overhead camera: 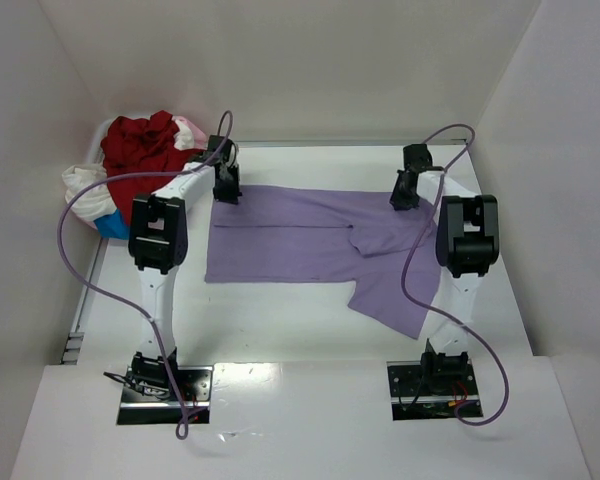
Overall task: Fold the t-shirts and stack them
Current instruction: Fold the flattened tshirt in 1/3 of the way, then grap the side of the flattened tshirt closest away from the robot with both arms, then fold the other side of the tshirt into a rectangle
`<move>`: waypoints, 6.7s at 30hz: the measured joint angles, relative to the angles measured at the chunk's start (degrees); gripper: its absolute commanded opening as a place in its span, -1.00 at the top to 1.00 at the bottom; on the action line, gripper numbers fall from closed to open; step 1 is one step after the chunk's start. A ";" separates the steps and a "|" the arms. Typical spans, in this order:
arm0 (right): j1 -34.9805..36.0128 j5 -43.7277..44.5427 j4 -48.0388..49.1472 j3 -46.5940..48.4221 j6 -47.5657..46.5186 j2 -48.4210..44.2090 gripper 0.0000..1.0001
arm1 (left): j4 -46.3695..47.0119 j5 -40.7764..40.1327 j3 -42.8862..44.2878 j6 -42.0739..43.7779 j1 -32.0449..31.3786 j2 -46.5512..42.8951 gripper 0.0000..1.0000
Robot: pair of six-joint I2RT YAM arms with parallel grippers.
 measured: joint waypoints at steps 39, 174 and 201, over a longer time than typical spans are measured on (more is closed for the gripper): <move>-0.42 0.98 -3.43 4.52 -0.04 -14.95 0.02 | -10.16 -0.57 13.88 3.15 -0.74 -3.65 -0.33; -9.90 -3.63 -1.86 -46.40 31.98 -42.73 0.91 | 0.33 7.41 -42.60 -5.92 4.02 -29.83 1.00; -9.90 -9.09 -0.24 -12.68 27.28 -24.09 1.00 | -3.78 6.19 -8.17 -2.99 6.29 -19.74 1.00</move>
